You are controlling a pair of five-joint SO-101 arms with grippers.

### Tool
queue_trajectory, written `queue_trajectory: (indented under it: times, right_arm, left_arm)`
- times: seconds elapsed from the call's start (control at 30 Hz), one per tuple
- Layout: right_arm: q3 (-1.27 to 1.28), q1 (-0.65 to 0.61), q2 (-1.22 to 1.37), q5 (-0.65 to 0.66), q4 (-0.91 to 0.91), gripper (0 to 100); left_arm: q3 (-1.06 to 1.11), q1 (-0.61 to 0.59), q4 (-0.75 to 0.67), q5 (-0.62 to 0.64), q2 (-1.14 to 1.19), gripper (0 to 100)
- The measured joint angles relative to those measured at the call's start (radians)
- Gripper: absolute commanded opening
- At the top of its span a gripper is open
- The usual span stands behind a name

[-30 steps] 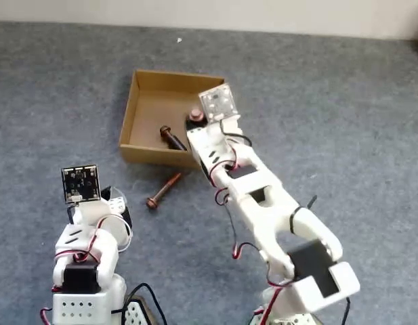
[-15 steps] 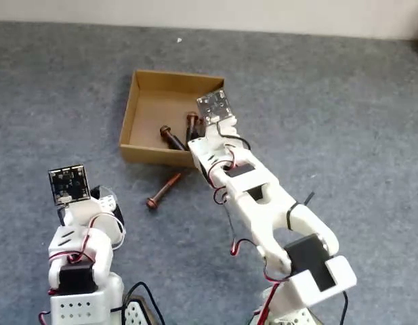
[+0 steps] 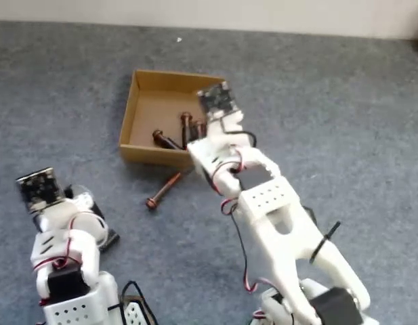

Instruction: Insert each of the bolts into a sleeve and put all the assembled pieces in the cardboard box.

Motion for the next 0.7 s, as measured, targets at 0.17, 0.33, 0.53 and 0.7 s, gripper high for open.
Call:
queue_trajectory:
  times: [0.17,0.33,0.53,0.7]
  right_arm:
    - [0.0,-0.109,-0.068,0.0,0.115,14.6]
    - [0.0,-0.272,-0.078,-0.003,0.247,14.6]
    - [0.0,-0.486,-0.046,-0.087,0.279,14.6]
    - [0.0,-0.583,0.038,-0.213,0.27,14.6]
  left_arm:
    - [-0.035,-0.184,0.0,0.0,0.0,1]
    - [-0.089,-0.368,0.0,-0.055,0.0,1]
    - [-0.077,-0.474,0.0,-0.114,-0.003,1]
    - [-0.046,-0.506,0.0,-0.114,0.0,1]
